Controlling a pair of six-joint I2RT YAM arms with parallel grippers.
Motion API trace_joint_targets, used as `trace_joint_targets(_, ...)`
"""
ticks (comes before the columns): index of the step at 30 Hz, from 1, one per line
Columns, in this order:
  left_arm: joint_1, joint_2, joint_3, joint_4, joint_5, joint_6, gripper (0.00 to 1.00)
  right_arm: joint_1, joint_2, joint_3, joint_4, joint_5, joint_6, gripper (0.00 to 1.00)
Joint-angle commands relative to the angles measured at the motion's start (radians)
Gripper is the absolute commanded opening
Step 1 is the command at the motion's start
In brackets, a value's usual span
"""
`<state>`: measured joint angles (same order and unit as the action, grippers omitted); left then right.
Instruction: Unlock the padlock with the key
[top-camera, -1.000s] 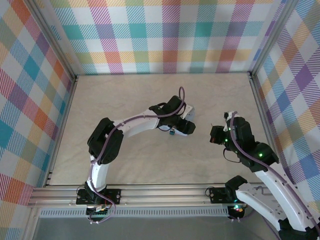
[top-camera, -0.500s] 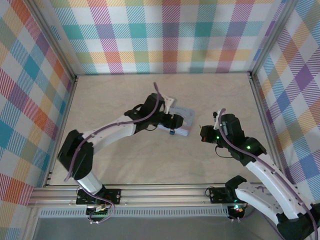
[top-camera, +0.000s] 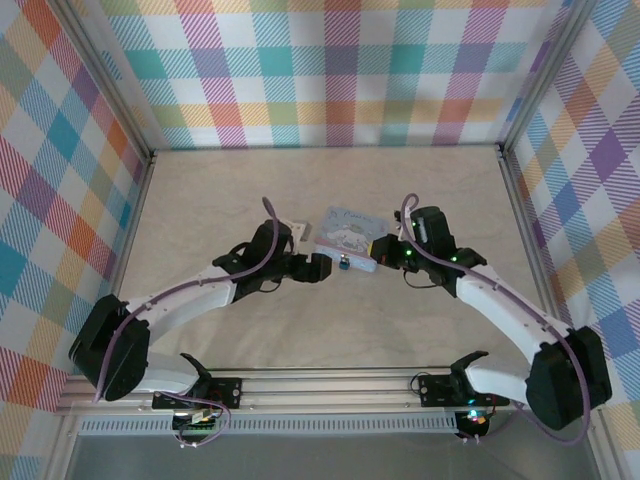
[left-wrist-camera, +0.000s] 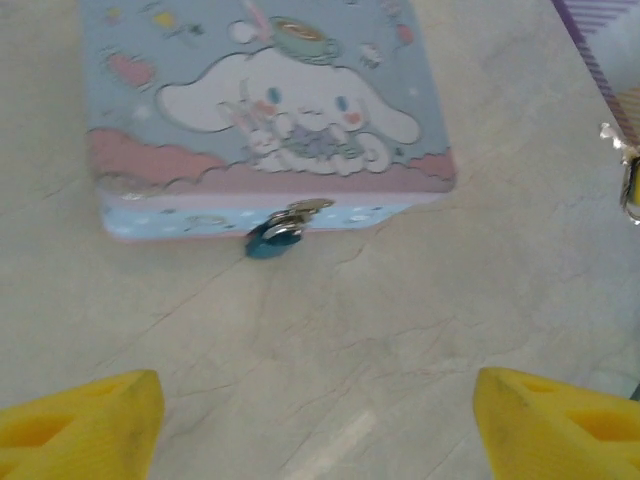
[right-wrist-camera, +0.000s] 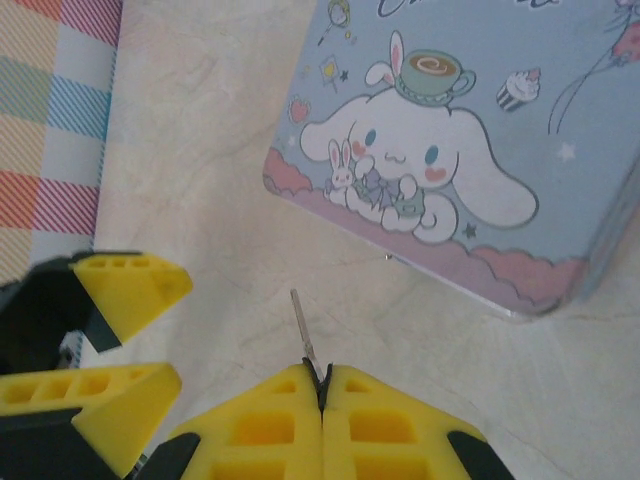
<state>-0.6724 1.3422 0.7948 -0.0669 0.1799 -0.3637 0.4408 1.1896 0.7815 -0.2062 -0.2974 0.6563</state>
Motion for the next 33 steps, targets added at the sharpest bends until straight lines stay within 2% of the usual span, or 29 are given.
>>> trace_joint_targets(1,0.019,-0.054,-0.053,0.079,-0.034,-0.066,0.91,-0.039,0.050,0.007,0.130,-0.109,0.018,0.00)
trace_joint_targets(5,0.022,-0.063,-0.074,0.091,-0.042,-0.073,0.96,-0.072,0.127,0.020,0.174,-0.150,0.026,0.00)
trace_joint_targets(18,0.023,-0.010,-0.096,0.203,-0.006,-0.113,0.96,-0.087,0.379,0.054,0.485,-0.188,0.118,0.00)
trace_joint_targets(25,0.023,0.041,-0.084,0.232,0.031,-0.122,0.96,-0.089,0.475,0.094,0.491,-0.189,0.116,0.00)
trace_joint_targets(33,0.022,0.099,-0.071,0.262,0.060,-0.127,0.94,-0.090,0.509,0.076,0.469,-0.183,0.102,0.00)
